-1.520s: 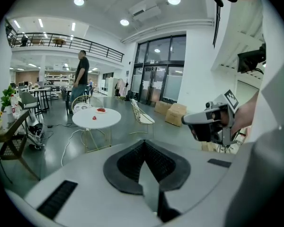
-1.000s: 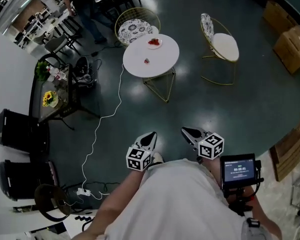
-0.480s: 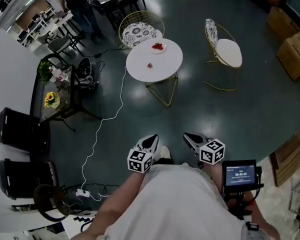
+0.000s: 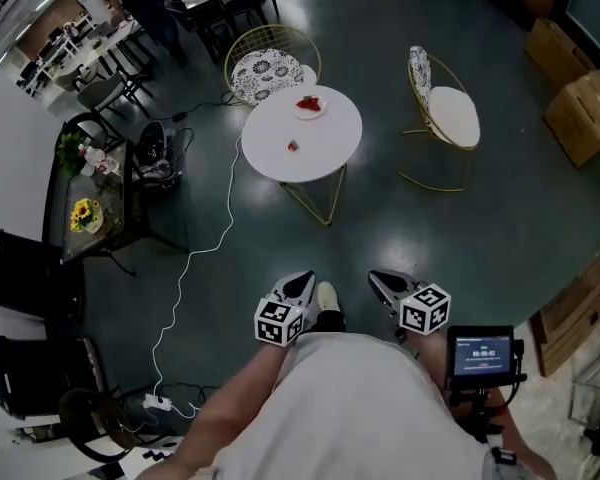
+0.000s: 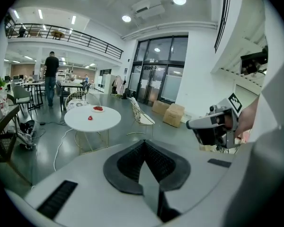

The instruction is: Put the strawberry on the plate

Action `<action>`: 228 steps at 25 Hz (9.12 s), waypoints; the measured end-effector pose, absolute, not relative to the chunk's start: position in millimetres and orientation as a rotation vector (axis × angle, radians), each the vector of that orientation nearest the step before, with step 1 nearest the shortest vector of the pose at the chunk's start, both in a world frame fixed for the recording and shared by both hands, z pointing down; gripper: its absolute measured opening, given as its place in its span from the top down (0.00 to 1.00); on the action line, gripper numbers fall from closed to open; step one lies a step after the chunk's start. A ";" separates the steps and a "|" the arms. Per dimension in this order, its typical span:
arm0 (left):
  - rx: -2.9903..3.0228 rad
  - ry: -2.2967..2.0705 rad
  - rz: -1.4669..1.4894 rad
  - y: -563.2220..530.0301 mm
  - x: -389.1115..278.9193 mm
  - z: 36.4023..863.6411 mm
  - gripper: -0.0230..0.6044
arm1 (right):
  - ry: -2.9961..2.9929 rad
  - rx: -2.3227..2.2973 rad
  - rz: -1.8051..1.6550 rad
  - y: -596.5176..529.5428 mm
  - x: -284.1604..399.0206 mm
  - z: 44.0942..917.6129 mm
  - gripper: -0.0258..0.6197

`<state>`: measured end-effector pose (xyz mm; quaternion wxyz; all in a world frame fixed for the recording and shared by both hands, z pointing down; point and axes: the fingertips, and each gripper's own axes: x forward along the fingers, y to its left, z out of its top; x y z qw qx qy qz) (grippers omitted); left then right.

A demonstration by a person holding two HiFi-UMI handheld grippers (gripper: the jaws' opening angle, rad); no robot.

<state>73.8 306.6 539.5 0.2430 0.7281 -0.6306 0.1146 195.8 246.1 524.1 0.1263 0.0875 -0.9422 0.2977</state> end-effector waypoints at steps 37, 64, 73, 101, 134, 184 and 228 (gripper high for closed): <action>1.930 -1.750 0.323 130.5 -154.9 544.2 0.95 | -2.724 0.174 0.794 32.7 -49.9 517.3 0.95; 1.813 -1.631 0.593 -42.7 -217.3 592.9 0.95 | -2.664 -0.018 0.935 -148.9 -126.9 555.5 0.95; 1.896 -1.486 0.832 -57.5 -237.8 628.6 0.95 | -2.627 0.068 0.987 -154.1 -137.3 575.5 0.95; 2.070 -0.932 1.214 -90.2 -252.8 714.3 0.87 | -2.508 0.449 1.110 -179.6 -145.9 599.9 0.95; 2.088 -1.043 1.169 -123.0 -264.0 714.4 0.75 | -2.462 0.588 1.143 -171.6 -128.3 609.7 0.95; 1.724 -1.215 0.828 -273.5 -293.7 742.5 0.75 | -2.382 0.641 1.317 -203.8 -120.0 643.6 0.95; 1.790 -1.584 0.523 -179.2 -249.4 598.6 0.95 | -2.637 0.315 1.132 -212.6 -117.8 561.7 0.95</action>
